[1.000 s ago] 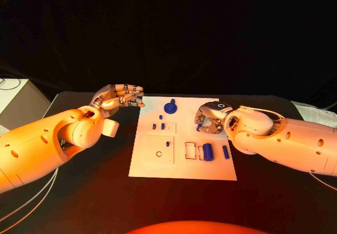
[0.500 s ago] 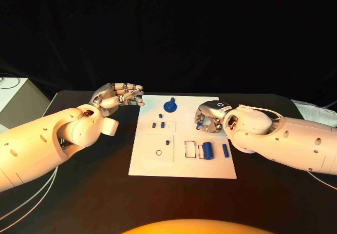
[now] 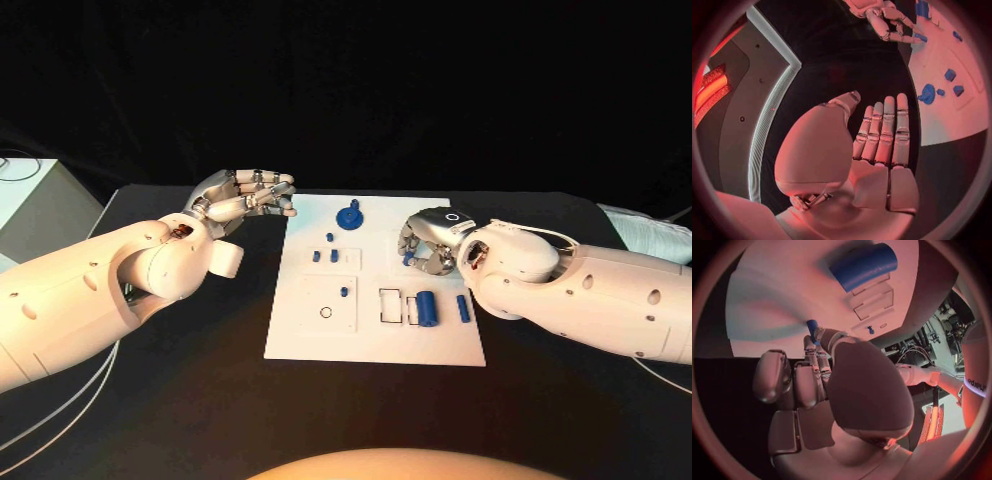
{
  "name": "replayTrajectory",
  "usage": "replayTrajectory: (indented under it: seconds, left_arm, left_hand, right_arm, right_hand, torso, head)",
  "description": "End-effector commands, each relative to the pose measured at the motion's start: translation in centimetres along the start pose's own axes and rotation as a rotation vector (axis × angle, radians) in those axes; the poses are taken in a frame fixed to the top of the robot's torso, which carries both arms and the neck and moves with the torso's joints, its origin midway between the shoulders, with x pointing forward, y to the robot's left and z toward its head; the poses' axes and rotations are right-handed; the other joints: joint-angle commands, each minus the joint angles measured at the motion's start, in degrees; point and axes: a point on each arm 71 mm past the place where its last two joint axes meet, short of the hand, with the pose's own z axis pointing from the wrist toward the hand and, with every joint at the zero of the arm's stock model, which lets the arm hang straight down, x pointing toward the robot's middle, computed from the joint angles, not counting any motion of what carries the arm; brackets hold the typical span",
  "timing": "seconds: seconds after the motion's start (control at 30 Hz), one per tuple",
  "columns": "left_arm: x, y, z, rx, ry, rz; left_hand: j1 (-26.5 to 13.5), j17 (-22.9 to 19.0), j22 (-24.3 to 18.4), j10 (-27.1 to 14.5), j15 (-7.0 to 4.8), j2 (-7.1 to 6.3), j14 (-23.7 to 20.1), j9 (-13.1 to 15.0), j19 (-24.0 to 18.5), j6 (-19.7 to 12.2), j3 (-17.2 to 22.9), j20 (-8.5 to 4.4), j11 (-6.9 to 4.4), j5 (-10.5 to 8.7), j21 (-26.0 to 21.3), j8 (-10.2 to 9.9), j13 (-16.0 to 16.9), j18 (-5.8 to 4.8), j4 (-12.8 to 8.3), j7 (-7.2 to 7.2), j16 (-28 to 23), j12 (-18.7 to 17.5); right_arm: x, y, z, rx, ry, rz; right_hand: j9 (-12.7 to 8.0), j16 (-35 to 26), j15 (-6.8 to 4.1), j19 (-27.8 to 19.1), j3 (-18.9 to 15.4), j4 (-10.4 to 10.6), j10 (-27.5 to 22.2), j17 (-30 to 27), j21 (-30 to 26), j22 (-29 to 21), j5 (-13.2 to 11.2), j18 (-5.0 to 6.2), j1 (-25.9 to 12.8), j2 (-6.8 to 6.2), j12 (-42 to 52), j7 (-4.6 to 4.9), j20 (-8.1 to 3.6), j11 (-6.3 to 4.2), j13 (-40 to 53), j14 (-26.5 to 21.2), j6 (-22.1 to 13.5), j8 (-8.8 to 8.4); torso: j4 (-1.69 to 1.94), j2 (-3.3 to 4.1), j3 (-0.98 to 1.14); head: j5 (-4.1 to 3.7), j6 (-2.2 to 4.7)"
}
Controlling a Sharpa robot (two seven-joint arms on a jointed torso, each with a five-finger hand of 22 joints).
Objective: Assemble the parts on the task board
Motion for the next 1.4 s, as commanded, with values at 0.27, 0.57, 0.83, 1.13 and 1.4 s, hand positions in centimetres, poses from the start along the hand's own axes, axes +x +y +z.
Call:
replayTrajectory:
  seconds: [0.27,0.57,0.83,1.13,1.4]
  left_arm:
    - [0.2,0.1,0.1,0.003,0.007,-0.012]
    - [0.2,0.2,0.1,0.002,0.005,-0.015]
    - [0.4,0.3,0.2,0.002,0.007,-0.019]
    - [0.6,0.3,0.3,0.003,0.008,-0.022]
    - [0.6,0.3,0.3,0.002,0.009,-0.022]
  left_hand:
    - [0.17,0.1,-0.1,-0.12,-0.04,0.36,0.46,-0.01,0.53,-0.24,-0.35,0.03,0.32,0.23,-0.27,0.08,-0.07,0.59,0.18,0.79,-0.27,-0.17]
    - [0.17,0.1,-0.1,-0.12,-0.04,0.36,0.46,-0.01,0.53,-0.24,-0.35,0.03,0.32,0.23,-0.27,0.08,-0.07,0.59,0.18,0.79,-0.27,-0.17]
    - [0.17,0.1,-0.1,-0.12,-0.04,0.36,0.46,-0.01,0.53,-0.24,-0.35,0.03,0.32,0.23,-0.27,0.08,-0.07,0.59,0.18,0.79,-0.27,-0.17]
    - [0.24,0.15,-0.15,-0.12,-0.06,0.44,0.5,-0.01,0.6,-0.25,-0.36,0.02,0.31,0.24,-0.34,0.09,-0.08,0.6,0.2,0.79,-0.34,-0.16]
    - [0.24,0.15,-0.15,-0.12,-0.06,0.44,0.5,-0.01,0.6,-0.25,-0.36,0.02,0.31,0.24,-0.34,0.09,-0.08,0.6,0.2,0.79,-0.34,-0.16]
  right_arm:
    - [-1.6,1.2,-1.0,-0.044,-0.139,0.025]
    - [-3.1,3.1,-1.7,-0.106,-0.207,0.066]
    - [-2.4,7.3,-1.8,-0.215,-0.208,0.138]
    - [-0.3,11.3,-1.7,-0.309,-0.169,0.197]
    - [1.9,12.5,-1.2,-0.332,-0.128,0.202]
  right_hand:
    - [0.79,0.54,-0.57,1.07,1.32,-0.83,3.08,0.33,0.67,0.49,0.18,-0.55,-0.76,1.21,0.15,0.05,-0.33,-2.19,0.5,1.21,0.08,0.78]
    - [1.12,0.64,-0.57,1.1,1.83,-1.31,3.18,0.51,0.91,0.71,0.44,-0.59,-1.2,1.05,0.02,0.08,-0.34,-2.17,0.5,1.23,-0.05,1.02]
    - [1.28,0.62,-0.55,1.04,2.15,-1.57,3.16,0.41,0.7,0.6,0.52,-0.55,-1.41,1.03,-0.06,0.15,-0.34,-2.13,0.48,1.21,-0.18,1.11]
    - [1.42,0.51,-0.52,0.94,2.43,-1.85,3.11,0.13,0.35,0.4,0.6,-0.49,-1.57,1.02,-0.13,0.22,-0.33,-2.08,0.45,1.14,-0.34,1.17]
    - [1.51,0.48,-0.5,0.92,2.59,-2.05,3.07,0.06,0.3,0.39,0.65,-0.48,-1.67,0.99,-0.16,0.26,-0.32,-2.04,0.44,1.12,-0.43,1.21]
  torso:
    - [-0.1,-0.09,-0.05]
    - [-0.01,-0.03,-0.04]
    - [0.01,-0.04,-0.05]
    - [0.06,0.05,-0.11]
    - [0.07,0.11,-0.02]
  head:
    - [0.16,0.23]
    - [0.46,0.4]
    - [1.35,0.27]
    - [2.0,0.07]
    - [2.42,-0.22]
